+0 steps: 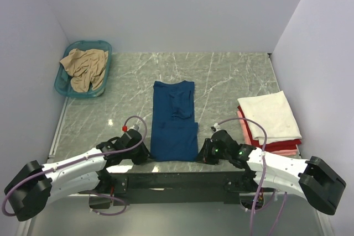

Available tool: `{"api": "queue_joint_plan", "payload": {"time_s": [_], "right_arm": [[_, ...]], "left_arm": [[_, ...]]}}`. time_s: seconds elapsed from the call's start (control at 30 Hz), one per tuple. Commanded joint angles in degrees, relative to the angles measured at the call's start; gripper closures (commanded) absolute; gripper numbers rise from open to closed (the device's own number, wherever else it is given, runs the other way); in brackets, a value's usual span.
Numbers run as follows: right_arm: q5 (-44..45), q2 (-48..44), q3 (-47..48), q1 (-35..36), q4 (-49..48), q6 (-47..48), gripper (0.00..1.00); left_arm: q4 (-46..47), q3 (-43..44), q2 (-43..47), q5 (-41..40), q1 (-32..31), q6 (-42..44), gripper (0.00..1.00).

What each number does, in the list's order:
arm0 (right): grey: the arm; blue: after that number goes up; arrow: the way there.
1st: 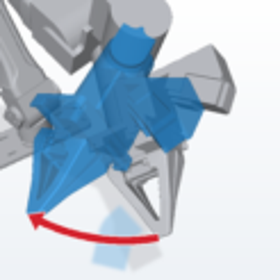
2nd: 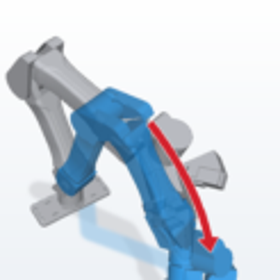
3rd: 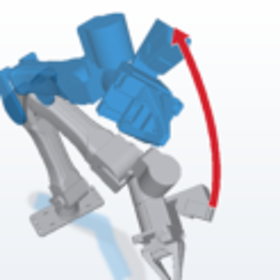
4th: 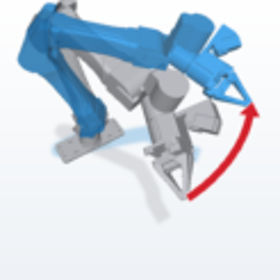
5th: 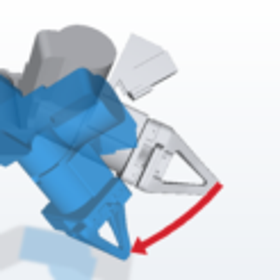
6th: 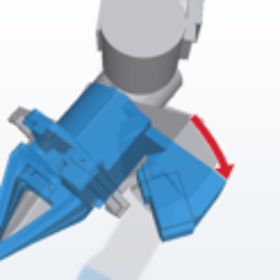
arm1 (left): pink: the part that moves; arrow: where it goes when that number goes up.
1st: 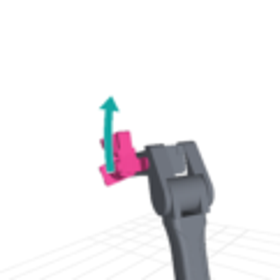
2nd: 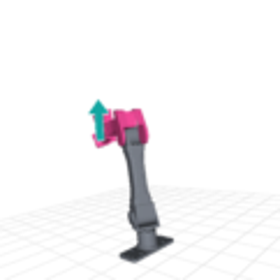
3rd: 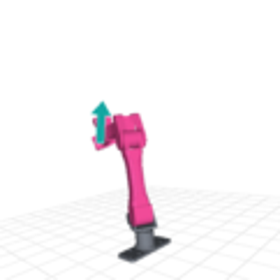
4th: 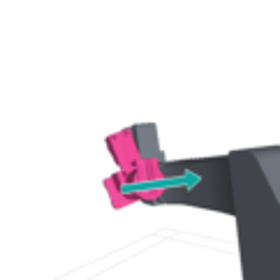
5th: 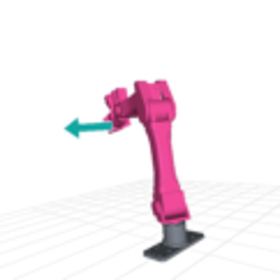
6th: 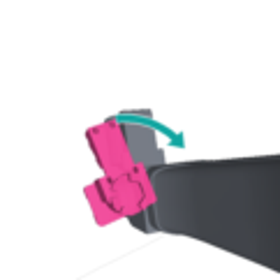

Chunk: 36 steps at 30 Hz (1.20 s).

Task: Fold and stack the t-shirts
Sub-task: Fold the tshirt

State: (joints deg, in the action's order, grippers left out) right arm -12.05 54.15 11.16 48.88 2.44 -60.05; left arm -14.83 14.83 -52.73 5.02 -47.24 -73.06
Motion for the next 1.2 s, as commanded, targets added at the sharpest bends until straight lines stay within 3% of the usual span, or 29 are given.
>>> {"api": "queue_joint_plan", "payload": {"time_s": [0.0, 0.17, 0.5, 0.67, 0.83, 0.97, 1.17], "right_arm": [[3.4, -0.7, -0.2, 0.2, 2.5, -0.1, 0.79], [3.4, -7.1, -0.9, 0.3, 6.3, 0.1, 1.00], [0.2, -28.2, -3.6, 2.5, 17.5, -1.6, 1.00], [2.7, -34.0, 2.3, 3.1, 25.8, 0.2, 1.00], [10.4, -27.3, 9.7, 2.9, 28.9, 4.9, 1.00], [11.9, -17.2, 19.6, 0.6, 27.9, 10.1, 1.00], [3.7, -3.1, 30.6, -11.6, 23.6, 20.9, 1.00]], "left_arm": [[-1.2, -0.4, 0.4, -0.7, -0.3, 0.9, 0.97], [-4.1, 0.6, 4.6, -0.1, -1.1, 0.9, 0.99], [-10.4, 2.1, 16.2, -2.9, -9.8, -3.1, 0.99], [-12.9, 6.4, 18.5, -4.8, -12.8, -3.9, 0.99], [-15.0, 13.4, 15.4, -12.3, -12.4, -0.5, 0.99], [-13.2, 18.1, 9.9, -10.5, -8.2, 4.9, 1.00], [-6.7, 23.3, 1.3, -0.2, 8.4, 14.1, 1.00]]}}
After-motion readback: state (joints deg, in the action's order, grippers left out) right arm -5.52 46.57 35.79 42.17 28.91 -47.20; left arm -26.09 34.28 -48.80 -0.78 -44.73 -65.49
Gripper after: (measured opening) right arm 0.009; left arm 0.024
